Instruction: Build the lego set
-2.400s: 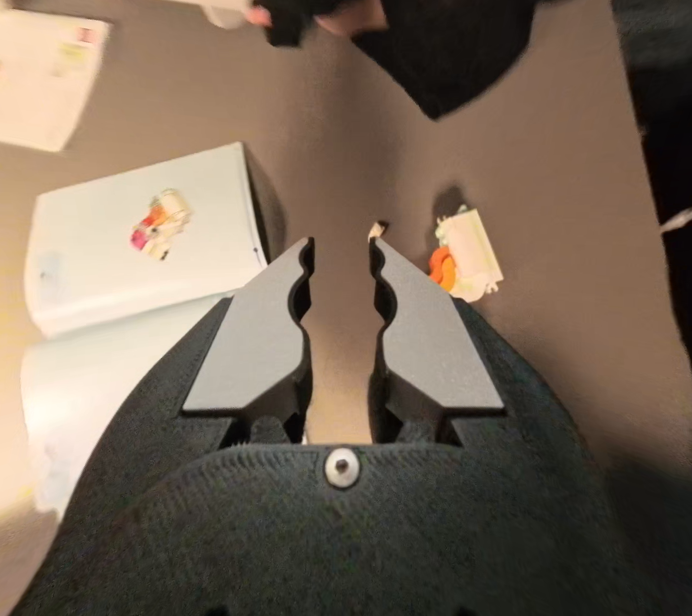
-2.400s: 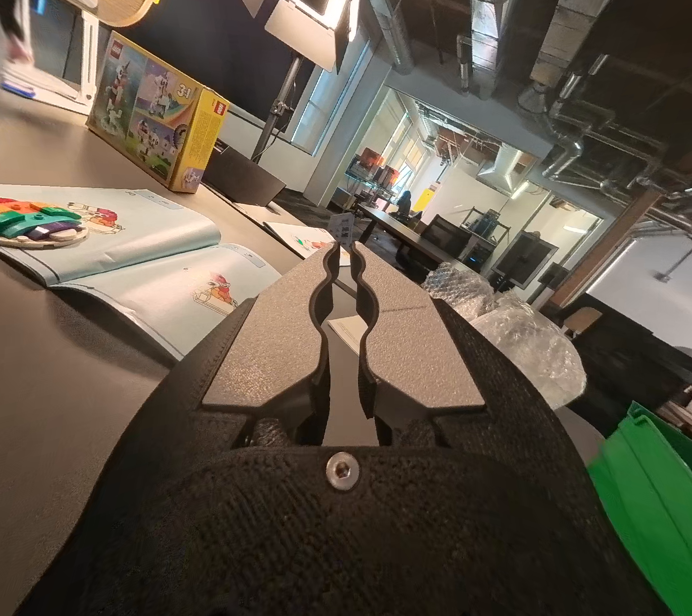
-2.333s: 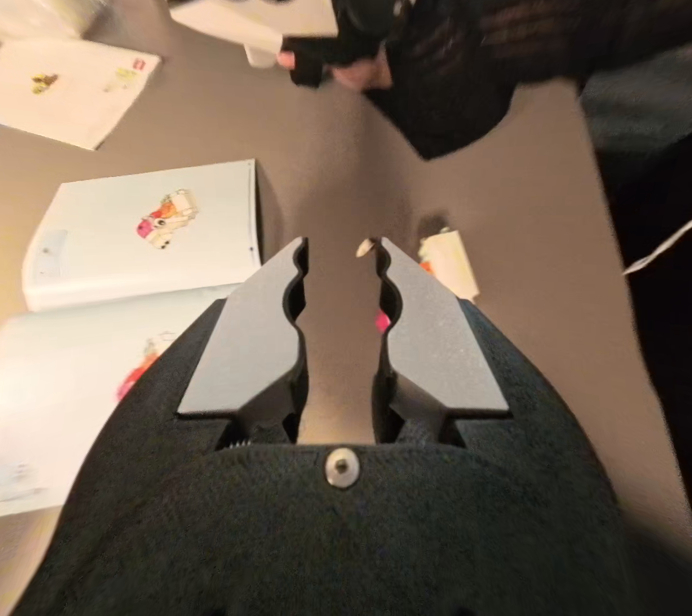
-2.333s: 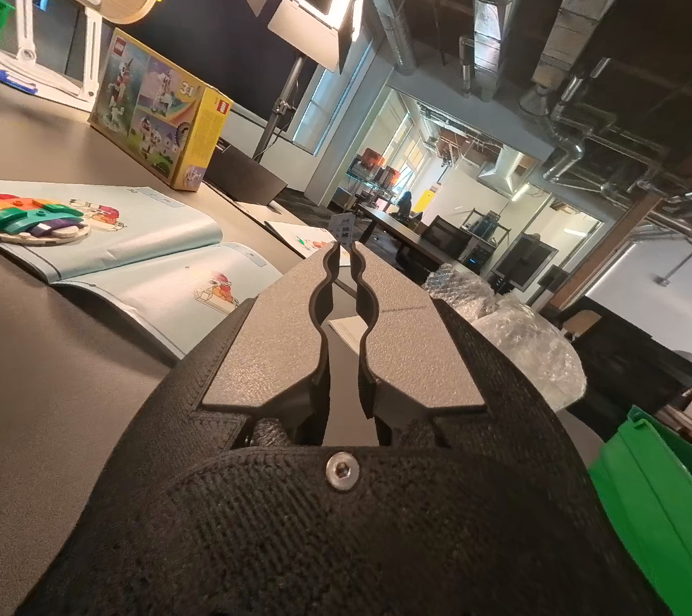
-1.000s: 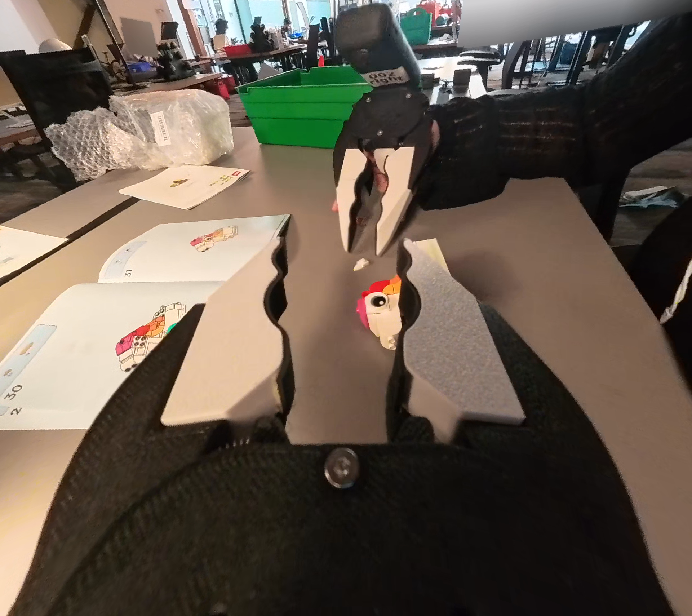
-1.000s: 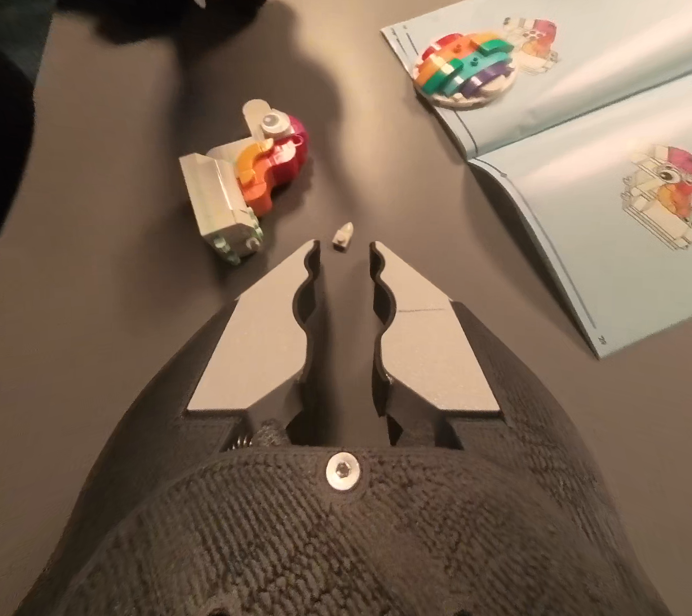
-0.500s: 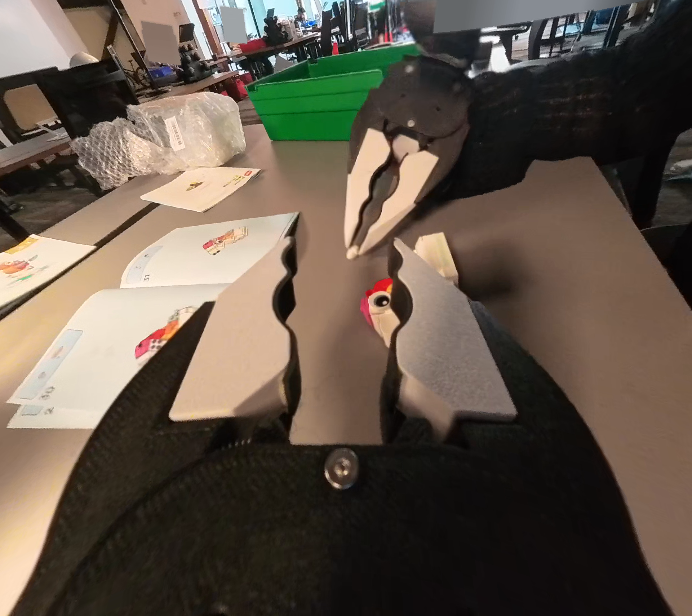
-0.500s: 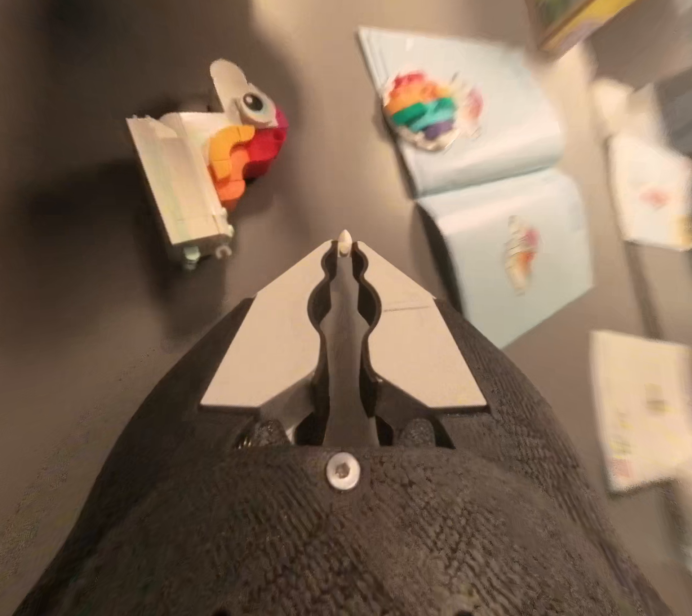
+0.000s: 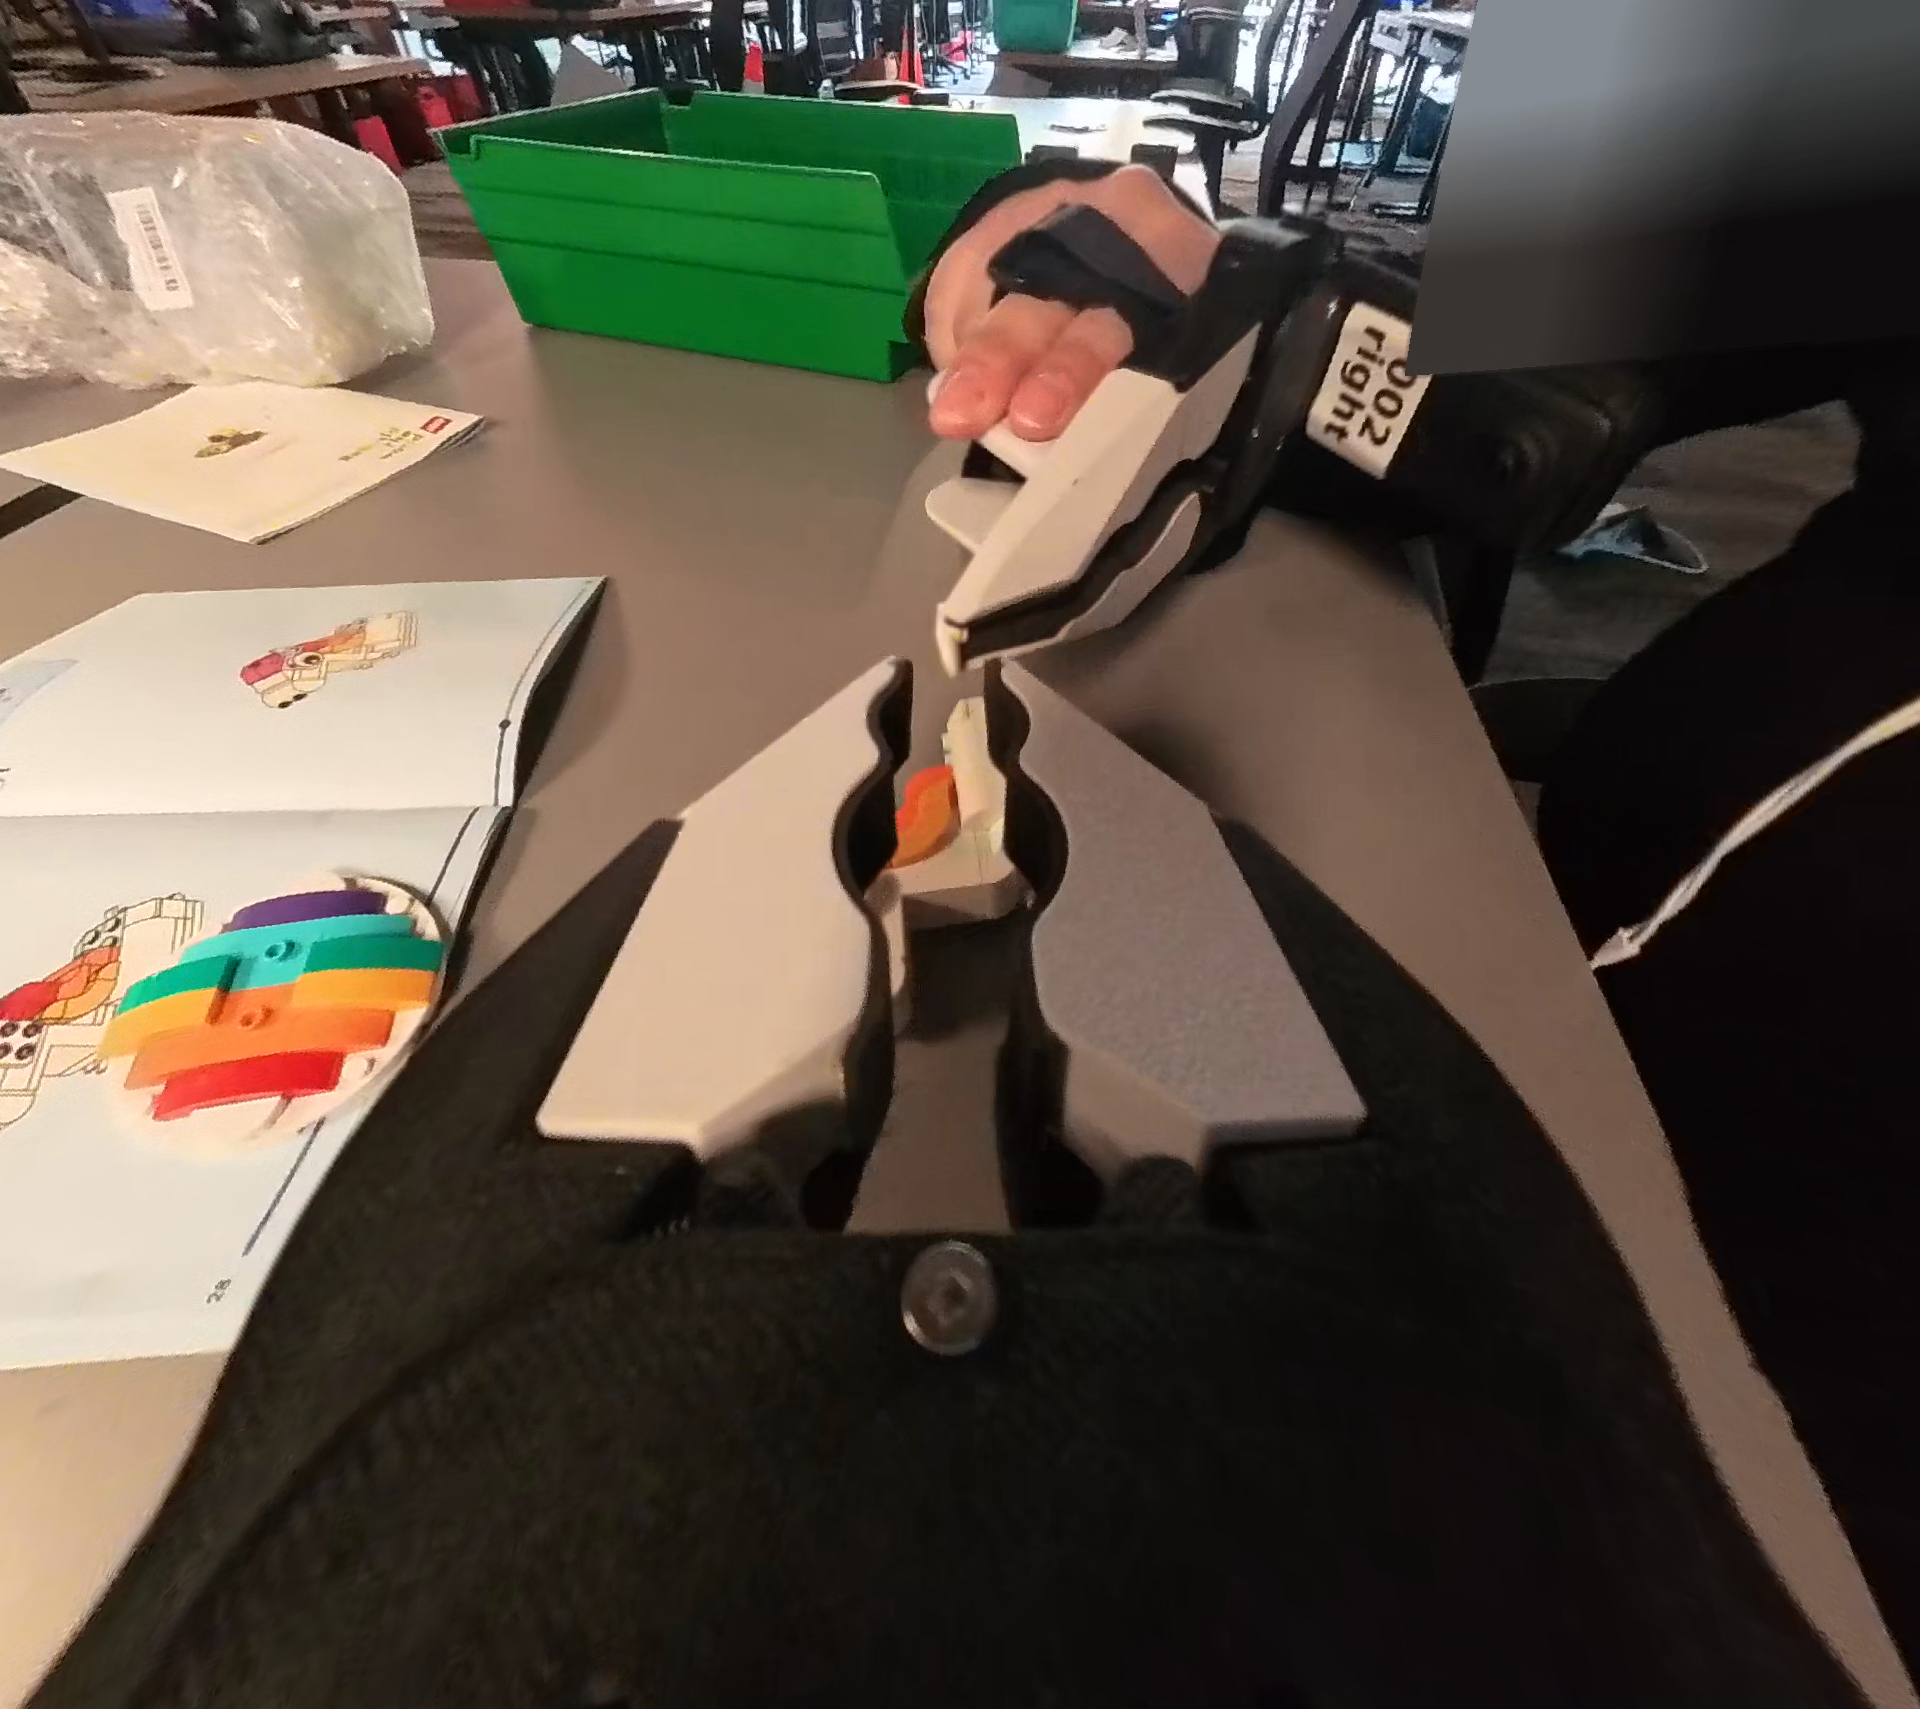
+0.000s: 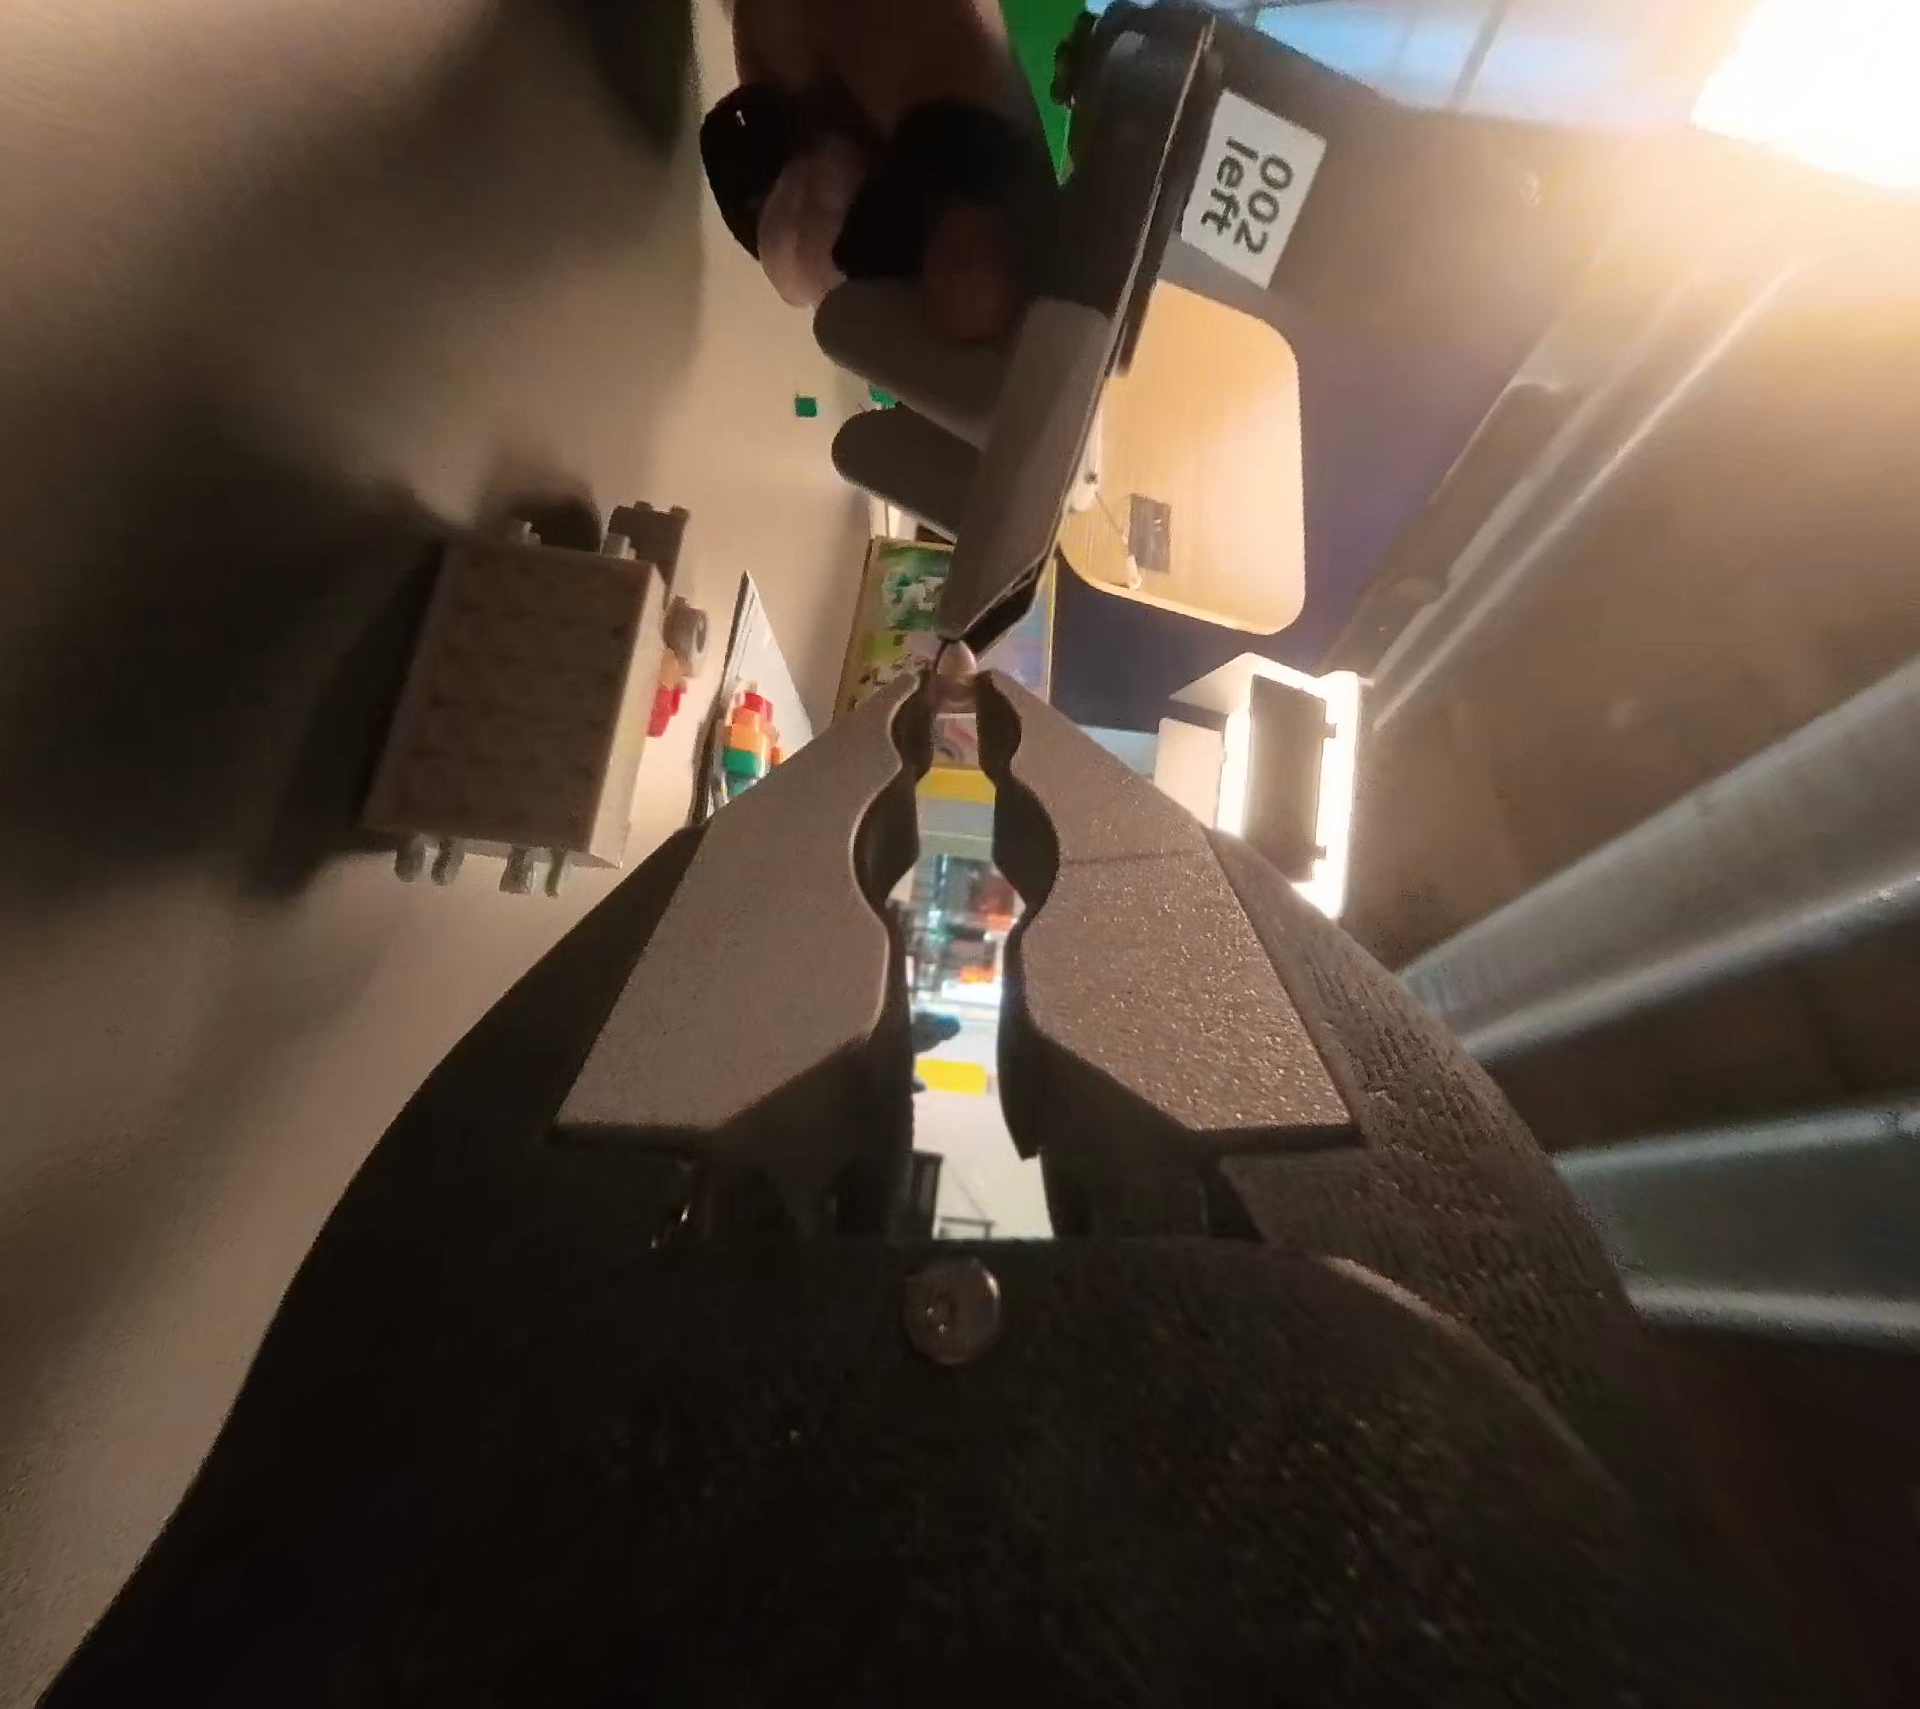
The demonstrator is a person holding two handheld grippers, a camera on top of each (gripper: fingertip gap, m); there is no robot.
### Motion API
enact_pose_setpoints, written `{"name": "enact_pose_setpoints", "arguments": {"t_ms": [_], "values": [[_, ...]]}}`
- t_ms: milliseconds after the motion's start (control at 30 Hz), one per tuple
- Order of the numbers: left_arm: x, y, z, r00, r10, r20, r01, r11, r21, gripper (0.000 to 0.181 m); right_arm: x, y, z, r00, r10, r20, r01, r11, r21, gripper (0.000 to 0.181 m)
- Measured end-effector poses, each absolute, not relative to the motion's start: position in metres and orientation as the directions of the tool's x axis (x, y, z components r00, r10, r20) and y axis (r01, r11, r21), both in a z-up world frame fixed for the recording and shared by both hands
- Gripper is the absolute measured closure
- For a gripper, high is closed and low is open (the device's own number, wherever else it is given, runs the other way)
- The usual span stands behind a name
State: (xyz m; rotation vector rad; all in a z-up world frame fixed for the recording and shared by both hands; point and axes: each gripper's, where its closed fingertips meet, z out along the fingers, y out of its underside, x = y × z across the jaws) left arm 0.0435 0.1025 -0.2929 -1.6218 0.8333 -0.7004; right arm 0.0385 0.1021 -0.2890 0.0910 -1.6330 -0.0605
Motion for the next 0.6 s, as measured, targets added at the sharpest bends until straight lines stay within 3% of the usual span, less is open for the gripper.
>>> {"name": "enact_pose_setpoints", "arguments": {"t_ms": [200,367,400,467,533,600], "values": [[0.045,0.101,-0.299,0.575,-0.808,-0.125,-0.266,-0.040,-0.963,0.179,0.037,0.099,-0.296,-0.054,-0.197,0.979,-0.023,0.980,0.196,0.176],[0.045,0.101,-0.305,0.568,-0.797,-0.202,-0.340,-0.004,-0.940,0.180,0.037,0.097,-0.299,-0.059,-0.159,0.985,-0.038,0.987,0.157,0.176],[0.045,0.101,-0.305,0.568,-0.792,-0.224,-0.349,0.014,-0.937,0.180,0.037,0.097,-0.298,-0.071,-0.078,0.994,-0.044,0.996,0.075,0.176],[0.042,0.102,-0.301,0.564,-0.763,-0.316,-0.386,0.094,-0.918,0.180,0.038,0.097,-0.296,-0.144,0.197,0.970,-0.062,0.976,-0.207,0.166],[0.043,0.096,-0.294,0.523,-0.746,-0.412,-0.400,0.211,-0.892,0.181,0.042,0.093,-0.291,-0.251,0.484,0.838,-0.080,0.853,-0.516,0.161],[0.046,0.088,-0.286,0.493,-0.748,-0.444,-0.370,0.282,-0.885,0.180,0.048,0.087,-0.281,-0.347,0.655,0.671,-0.102,0.685,-0.722,0.159]]}}
